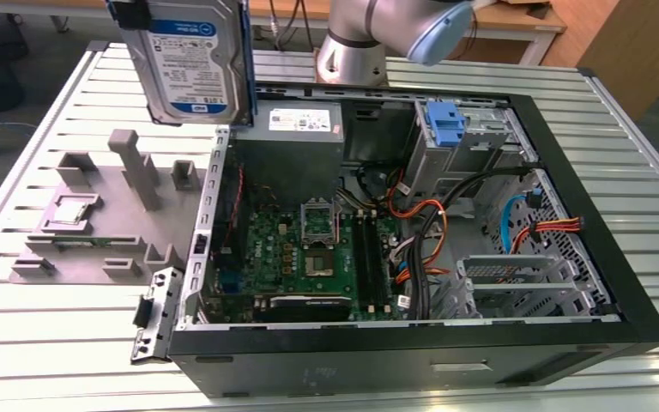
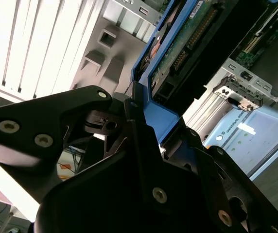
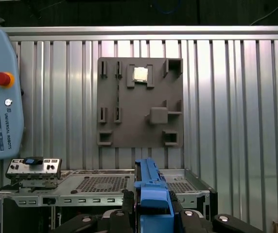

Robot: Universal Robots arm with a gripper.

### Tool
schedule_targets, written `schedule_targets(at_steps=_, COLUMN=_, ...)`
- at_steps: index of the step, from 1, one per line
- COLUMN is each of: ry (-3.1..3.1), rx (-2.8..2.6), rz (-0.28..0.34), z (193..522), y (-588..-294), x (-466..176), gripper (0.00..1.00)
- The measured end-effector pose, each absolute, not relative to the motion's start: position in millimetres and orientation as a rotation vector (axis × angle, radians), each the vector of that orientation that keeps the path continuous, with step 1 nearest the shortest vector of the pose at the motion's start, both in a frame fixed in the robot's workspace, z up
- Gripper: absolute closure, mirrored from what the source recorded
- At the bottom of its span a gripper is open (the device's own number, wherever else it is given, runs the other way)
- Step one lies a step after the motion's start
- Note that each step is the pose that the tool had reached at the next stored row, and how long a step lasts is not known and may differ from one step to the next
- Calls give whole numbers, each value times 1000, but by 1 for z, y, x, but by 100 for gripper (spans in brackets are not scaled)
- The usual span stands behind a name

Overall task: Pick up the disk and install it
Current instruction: 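Pick up the disk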

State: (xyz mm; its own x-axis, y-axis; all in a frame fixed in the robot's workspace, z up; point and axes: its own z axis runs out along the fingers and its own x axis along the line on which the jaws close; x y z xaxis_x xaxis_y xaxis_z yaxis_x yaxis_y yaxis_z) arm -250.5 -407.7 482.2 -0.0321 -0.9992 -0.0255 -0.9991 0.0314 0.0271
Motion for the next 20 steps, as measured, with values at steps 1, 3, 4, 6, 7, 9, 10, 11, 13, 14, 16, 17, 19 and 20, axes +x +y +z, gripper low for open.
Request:
schedule_targets(at_steps=1, ry=-2256, rx=2185, rz=-58, z=482, y=-408, x=-247, gripper=63)
schedule_targets(at_steps=3, ry=-2256, rx=2185, rz=-58, z=482, y=-408, x=-239, gripper=63)
schedule_targets(at_steps=4, ry=-2256, rx=2185, rz=-58, z=482, y=-408, x=-236, gripper=63)
schedule_targets(at_steps=6, ry=-2256, rx=2185, rz=-58, z=482, y=-408, x=-231, gripper=63)
schedule_targets(at_steps=7, ry=-2256, rx=2185, rz=-58, z=482, y=-408, x=-230, gripper=63)
schedule_targets(at_steps=9, ry=-2256, rx=2185, rz=-58, z=481, y=-409, x=-228, gripper=63)
schedule_targets(at_steps=10, ry=-2256, rx=2185, rz=-58, z=481, y=-409, x=-227, gripper=63)
schedule_targets(at_steps=11, ry=-2256, rx=2185, rz=-58, z=481, y=-410, x=-227, gripper=63)
schedule_targets(at_steps=13, ry=-2256, rx=2185, rz=-58, z=480, y=-412, x=-226, gripper=63)
schedule_targets(at_steps=14, ry=-2256, rx=2185, rz=-58, z=480, y=-413, x=-226, gripper=63)
schedule_targets(at_steps=16, ry=-2256, rx=2185, rz=-58, z=479, y=-414, x=-225, gripper=63)
schedule_targets(at_steps=17, ry=-2256, rx=2185, rz=-58, z=479, y=-414, x=-225, gripper=63)
schedule_targets(at_steps=19, ry=-2256, rx=2185, rz=-58, z=480, y=-414, x=-225, gripper=63)
schedule_targets(at_steps=20, ry=-2256, rx=2185, rz=-58, z=480, y=-414, x=-225, gripper=63)
